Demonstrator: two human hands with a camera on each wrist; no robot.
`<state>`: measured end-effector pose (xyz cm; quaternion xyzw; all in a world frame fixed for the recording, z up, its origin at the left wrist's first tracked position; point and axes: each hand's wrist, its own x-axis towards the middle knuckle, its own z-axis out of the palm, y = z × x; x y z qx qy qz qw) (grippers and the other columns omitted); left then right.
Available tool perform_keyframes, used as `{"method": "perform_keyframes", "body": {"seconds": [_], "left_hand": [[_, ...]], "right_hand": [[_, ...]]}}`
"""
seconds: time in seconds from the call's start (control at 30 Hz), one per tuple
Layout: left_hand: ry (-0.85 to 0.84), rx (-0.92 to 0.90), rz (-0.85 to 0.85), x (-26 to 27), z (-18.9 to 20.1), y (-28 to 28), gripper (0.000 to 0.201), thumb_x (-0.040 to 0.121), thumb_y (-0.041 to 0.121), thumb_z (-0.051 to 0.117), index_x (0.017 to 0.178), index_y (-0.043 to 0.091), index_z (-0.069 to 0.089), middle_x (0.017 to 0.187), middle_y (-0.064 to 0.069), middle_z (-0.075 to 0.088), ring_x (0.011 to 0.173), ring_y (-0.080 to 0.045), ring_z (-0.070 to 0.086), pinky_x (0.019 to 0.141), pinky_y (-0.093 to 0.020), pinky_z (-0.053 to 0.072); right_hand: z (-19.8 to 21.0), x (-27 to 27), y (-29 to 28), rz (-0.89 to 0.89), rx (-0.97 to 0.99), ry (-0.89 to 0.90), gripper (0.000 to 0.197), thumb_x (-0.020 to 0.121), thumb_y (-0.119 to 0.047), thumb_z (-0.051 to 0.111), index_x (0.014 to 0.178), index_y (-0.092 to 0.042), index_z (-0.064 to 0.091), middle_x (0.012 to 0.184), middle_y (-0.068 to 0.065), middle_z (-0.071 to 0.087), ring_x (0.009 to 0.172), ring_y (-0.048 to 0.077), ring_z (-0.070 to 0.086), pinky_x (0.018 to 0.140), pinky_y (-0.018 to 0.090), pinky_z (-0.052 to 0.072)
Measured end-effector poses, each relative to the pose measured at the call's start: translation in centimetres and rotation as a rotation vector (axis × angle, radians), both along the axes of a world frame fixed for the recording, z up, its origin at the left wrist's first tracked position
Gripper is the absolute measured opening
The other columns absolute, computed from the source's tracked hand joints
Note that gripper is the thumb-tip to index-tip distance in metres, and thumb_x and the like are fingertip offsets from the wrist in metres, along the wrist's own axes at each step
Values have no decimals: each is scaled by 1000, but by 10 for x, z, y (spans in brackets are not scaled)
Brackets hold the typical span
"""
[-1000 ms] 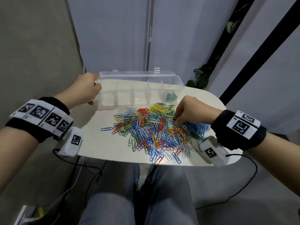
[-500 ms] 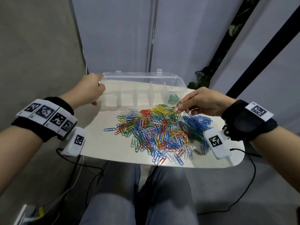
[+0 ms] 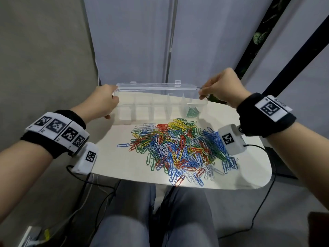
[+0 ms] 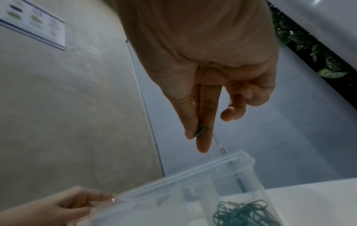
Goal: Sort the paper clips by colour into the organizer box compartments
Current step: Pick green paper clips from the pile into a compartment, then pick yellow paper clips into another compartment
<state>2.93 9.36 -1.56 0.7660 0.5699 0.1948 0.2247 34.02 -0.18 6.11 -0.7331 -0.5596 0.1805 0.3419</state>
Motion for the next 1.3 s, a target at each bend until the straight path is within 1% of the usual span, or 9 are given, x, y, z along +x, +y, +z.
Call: {"method": "perform_keyframes", "body": {"seconds": [0.23, 0.37, 0.47, 0.57, 0.7, 0.77, 0.93, 1.1, 1.3], "left_hand": [[8, -5, -18, 0, 4, -4, 32, 93, 4, 35, 118, -3, 53, 67, -13, 52, 51, -37, 62, 41, -27, 47], [7, 6, -35, -1, 3, -4, 29, 93, 4, 35, 115, 1, 54, 72, -13, 52, 51, -35, 61, 35, -26, 46], [11, 23, -58, -1, 3, -4, 14, 93, 3, 36, 95, 10, 47, 66, -11, 49, 50, -37, 61, 39, -27, 47], [12, 21, -48, -1, 3, -3, 11, 93, 4, 35, 91, 9, 45, 68, -12, 50, 52, -39, 62, 43, -29, 48], [12, 10, -37, -2, 1, -1, 25, 94, 6, 35, 111, 5, 53, 73, -16, 54, 53, -38, 64, 43, -30, 51], [22, 6, -27, -2, 1, 0, 34, 94, 5, 35, 123, 4, 53, 77, -20, 57, 53, -38, 64, 38, -27, 48], [32, 7, -27, 0, 2, -1, 31, 94, 5, 35, 119, 2, 53, 77, -21, 57, 50, -37, 63, 35, -23, 39], [21, 2, -27, 0, 1, -1, 33, 94, 5, 35, 121, 2, 53, 76, -20, 57, 50, -36, 63, 34, -22, 41], [1, -9, -20, -1, 0, 1, 40, 94, 6, 35, 131, 4, 51, 79, -19, 57, 54, -38, 64, 43, -30, 52]], "right_hand": [[-8, -13, 10, 20, -44, -118, 22, 71, -17, 85, 90, -9, 75, 79, 7, 69, 64, 15, 58, 54, 20, 42], [-7, -33, -10, 186, -84, -137, 16, 73, -17, 83, 87, -12, 77, 75, 0, 70, 56, 0, 56, 47, 10, 39], [-18, -42, -22, 308, -279, -250, 26, 73, -16, 83, 97, -12, 76, 89, 5, 73, 73, 13, 64, 62, 19, 48], [-36, -46, -27, 385, -373, -516, 39, 81, -10, 74, 119, -14, 68, 120, 5, 67, 107, 21, 60, 90, 27, 48], [-45, -40, -28, 428, -443, -657, 52, 87, -1, 59, 137, -15, 53, 137, 5, 54, 125, 24, 49, 104, 31, 40], [-45, -38, -27, 448, -458, -636, 49, 89, -9, 63, 136, -13, 53, 133, 7, 56, 120, 24, 51, 101, 32, 41], [-51, -40, -27, 472, -406, -463, 27, 94, -20, 61, 117, -8, 68, 112, 7, 69, 95, 20, 61, 80, 24, 44], [-58, -44, -17, 350, -320, -388, 30, 93, -26, 62, 92, 2, 73, 90, 17, 72, 84, 30, 64, 74, 34, 49], [-67, -59, -12, 373, -307, -464, 27, 85, -27, 72, 90, -1, 75, 86, 15, 72, 79, 28, 64, 75, 36, 53]]}}
